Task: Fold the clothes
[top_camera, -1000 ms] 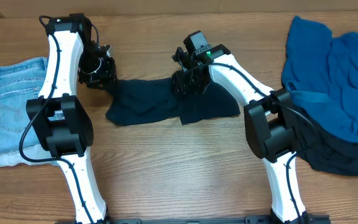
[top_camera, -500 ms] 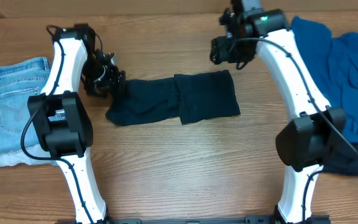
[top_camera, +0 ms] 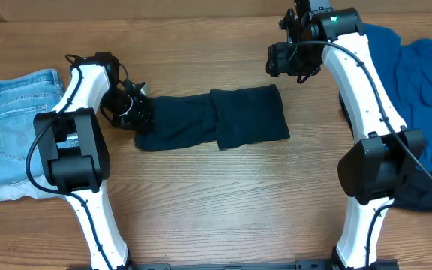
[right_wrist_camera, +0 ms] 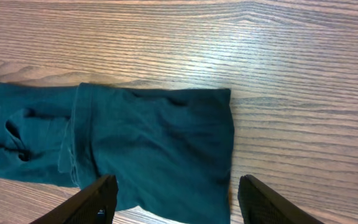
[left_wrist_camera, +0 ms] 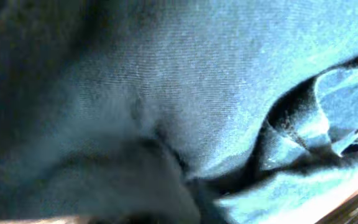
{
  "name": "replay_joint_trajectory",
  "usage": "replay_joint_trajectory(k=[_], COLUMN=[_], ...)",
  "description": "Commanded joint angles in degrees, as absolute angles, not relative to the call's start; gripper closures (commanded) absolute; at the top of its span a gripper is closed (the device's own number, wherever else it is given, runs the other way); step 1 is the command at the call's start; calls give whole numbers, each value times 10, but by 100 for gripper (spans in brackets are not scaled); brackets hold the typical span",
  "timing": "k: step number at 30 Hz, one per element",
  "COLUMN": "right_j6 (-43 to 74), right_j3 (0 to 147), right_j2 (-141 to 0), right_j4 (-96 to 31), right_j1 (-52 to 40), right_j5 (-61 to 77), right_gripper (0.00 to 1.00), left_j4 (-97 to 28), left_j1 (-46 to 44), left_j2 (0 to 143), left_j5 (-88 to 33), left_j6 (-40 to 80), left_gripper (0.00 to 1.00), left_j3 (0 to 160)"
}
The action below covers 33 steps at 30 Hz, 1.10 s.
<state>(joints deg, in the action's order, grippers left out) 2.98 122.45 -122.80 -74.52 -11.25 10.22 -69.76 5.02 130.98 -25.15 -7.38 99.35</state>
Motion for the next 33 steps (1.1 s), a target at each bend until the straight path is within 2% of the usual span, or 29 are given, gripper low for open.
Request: replay_joint_trajectory(k=[1, 7, 12, 16, 19, 25, 33], right_j6=[30, 30, 32, 32, 32, 32, 32], right_j3=[1230, 1230, 1230, 1230, 1230, 1230, 1230], right_j2=[-1227, -1227, -1227, -1227, -1227, -1227, -1227], right_j4=[-743, -758, -769, -773, -773, -773, -773], right_j1=[-112, -112, -112, -112, -112, -112, -112], right_j5=[101, 101, 101, 101, 101, 101, 101], right_gripper=[34, 34, 34, 34, 34, 34, 34], left_j4=[-708, -753, -763, -817, -856, -885, -908], left_j1=[63, 161, 240, 246, 202, 93, -120], left_j2=[1314, 1277, 1230, 1216, 1216, 1216, 1216], left_j5=[-263, -169, -182, -234, -239, -209, -47], left_j6=[-81, -40, -32, -32, -37, -37, -36], left_gripper=[96, 96, 96, 96, 96, 96, 93], left_j3=[992, 1036, 1092, 1192, 1247, 1249, 1249])
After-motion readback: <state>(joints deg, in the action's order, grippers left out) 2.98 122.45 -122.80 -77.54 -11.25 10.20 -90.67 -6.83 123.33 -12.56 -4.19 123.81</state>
